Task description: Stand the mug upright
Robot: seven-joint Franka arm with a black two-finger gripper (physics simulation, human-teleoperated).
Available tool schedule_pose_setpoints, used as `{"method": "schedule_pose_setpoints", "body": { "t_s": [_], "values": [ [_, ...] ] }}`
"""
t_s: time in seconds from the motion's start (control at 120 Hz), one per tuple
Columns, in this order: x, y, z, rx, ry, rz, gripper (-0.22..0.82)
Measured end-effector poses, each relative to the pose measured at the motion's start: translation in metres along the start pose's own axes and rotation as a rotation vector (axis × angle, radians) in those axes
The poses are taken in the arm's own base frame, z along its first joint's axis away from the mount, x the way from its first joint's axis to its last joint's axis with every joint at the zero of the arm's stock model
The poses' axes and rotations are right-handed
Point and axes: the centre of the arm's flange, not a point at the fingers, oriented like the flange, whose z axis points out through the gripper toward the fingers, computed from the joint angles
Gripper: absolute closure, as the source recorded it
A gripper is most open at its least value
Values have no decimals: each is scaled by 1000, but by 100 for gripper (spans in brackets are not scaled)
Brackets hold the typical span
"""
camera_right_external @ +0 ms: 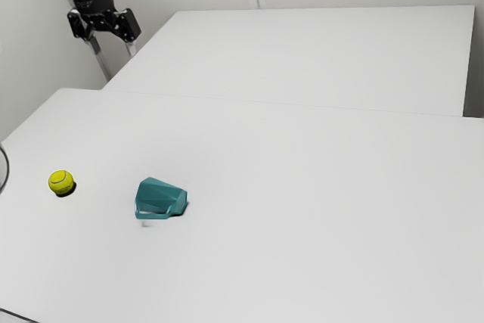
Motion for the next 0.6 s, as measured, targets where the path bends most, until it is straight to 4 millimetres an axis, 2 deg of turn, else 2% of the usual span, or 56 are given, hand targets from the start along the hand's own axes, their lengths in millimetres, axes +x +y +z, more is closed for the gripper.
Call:
{"method": "schedule_pose_setpoints", "body": {
  "t_s": [0.108,0.158,0.275,0.317,0.392,0.517,0.6],
  "values": [
    [-1,7,3,-60,-16,2,0],
    [-5,-3,20,-113,-49,-31,0],
    [-31,-53,110,-326,-156,-165,0],
    [-40,-63,142,-406,-180,-205,0],
    [-53,-75,189,-530,-196,-260,0],
    [-79,-87,251,-666,-202,-311,0],
    [-91,-98,277,-705,-190,-310,0]
  ]
}}
